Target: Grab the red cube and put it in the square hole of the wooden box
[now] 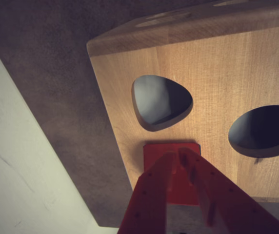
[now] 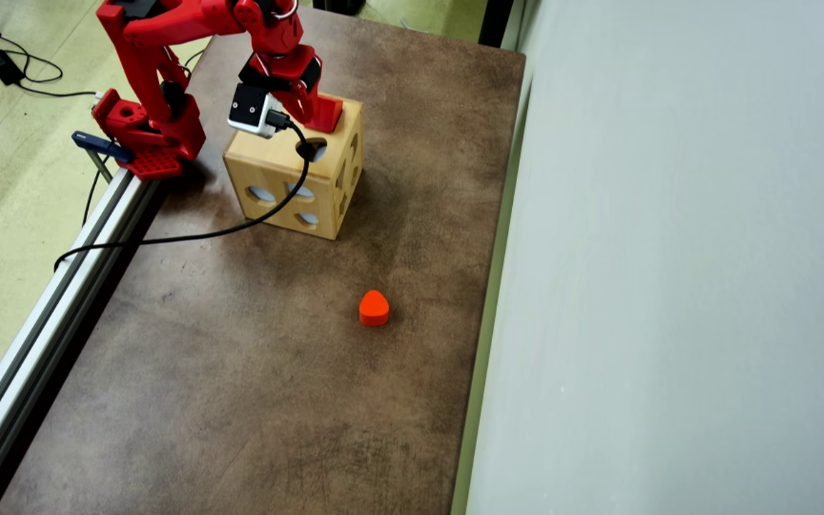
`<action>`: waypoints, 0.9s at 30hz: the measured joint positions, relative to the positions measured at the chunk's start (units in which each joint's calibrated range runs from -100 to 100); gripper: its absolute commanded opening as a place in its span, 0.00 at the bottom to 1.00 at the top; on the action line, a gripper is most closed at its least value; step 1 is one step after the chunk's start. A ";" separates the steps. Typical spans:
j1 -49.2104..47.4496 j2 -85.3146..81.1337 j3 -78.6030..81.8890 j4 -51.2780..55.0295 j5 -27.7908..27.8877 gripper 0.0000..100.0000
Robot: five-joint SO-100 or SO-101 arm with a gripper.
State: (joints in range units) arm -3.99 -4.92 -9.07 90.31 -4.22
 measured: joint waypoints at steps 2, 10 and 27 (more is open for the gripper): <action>-1.29 0.00 0.00 0.00 0.00 0.02; -3.02 0.00 0.00 0.00 0.00 0.02; -6.97 0.00 0.00 0.00 1.37 0.02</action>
State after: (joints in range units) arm -10.96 -4.92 -9.07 90.31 -2.86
